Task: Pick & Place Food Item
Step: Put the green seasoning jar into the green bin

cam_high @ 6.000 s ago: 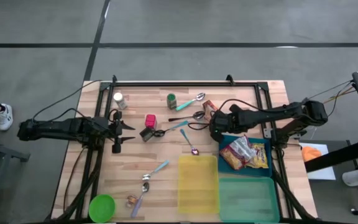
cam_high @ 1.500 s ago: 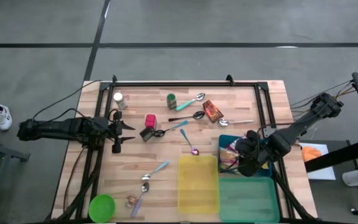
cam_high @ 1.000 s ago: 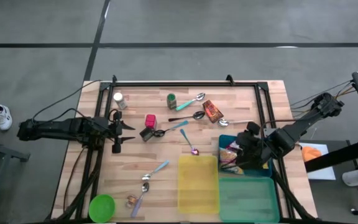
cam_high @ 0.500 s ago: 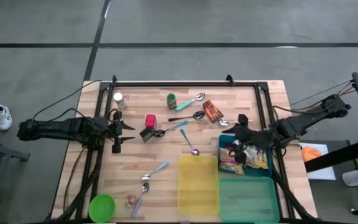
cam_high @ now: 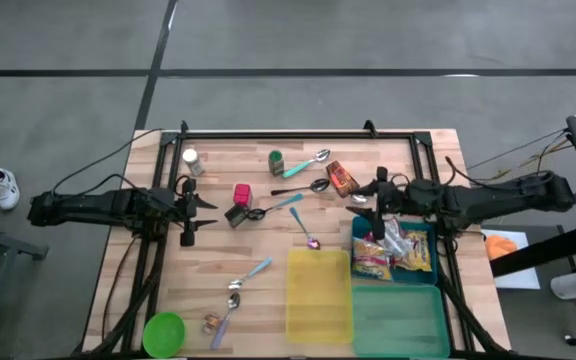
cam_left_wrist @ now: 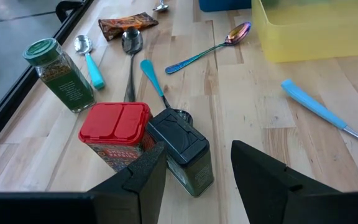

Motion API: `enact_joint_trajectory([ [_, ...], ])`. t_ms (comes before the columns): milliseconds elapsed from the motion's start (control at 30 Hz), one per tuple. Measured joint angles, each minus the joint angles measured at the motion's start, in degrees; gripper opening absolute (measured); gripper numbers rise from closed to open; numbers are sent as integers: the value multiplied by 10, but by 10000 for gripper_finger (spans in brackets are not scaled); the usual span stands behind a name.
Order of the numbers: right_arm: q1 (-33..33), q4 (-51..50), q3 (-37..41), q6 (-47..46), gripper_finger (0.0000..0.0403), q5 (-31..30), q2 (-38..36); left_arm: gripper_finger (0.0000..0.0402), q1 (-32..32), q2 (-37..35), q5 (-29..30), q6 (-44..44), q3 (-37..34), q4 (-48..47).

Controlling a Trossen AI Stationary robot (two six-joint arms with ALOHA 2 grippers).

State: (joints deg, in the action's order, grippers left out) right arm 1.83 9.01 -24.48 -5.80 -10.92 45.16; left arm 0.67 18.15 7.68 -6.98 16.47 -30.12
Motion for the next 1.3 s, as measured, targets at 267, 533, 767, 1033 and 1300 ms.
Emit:
enact_joint_trajectory([
  [267,-82,25,33,-2,212,31,5,181,0,0,0,0,0,0],
  [533,-87,24,43,-2,212,-19,22,181,0,0,0,0,0,0],
  [767,-86,26,43,-38,212,-56,22,181,0,0,0,0,0,0],
  [1033,-87,34,24,-43,212,-57,46,181,0,0,0,0,0,0],
  [1300,-130,33,-70,-34,212,-53,145,181,0,0,0,0,0,0],
])
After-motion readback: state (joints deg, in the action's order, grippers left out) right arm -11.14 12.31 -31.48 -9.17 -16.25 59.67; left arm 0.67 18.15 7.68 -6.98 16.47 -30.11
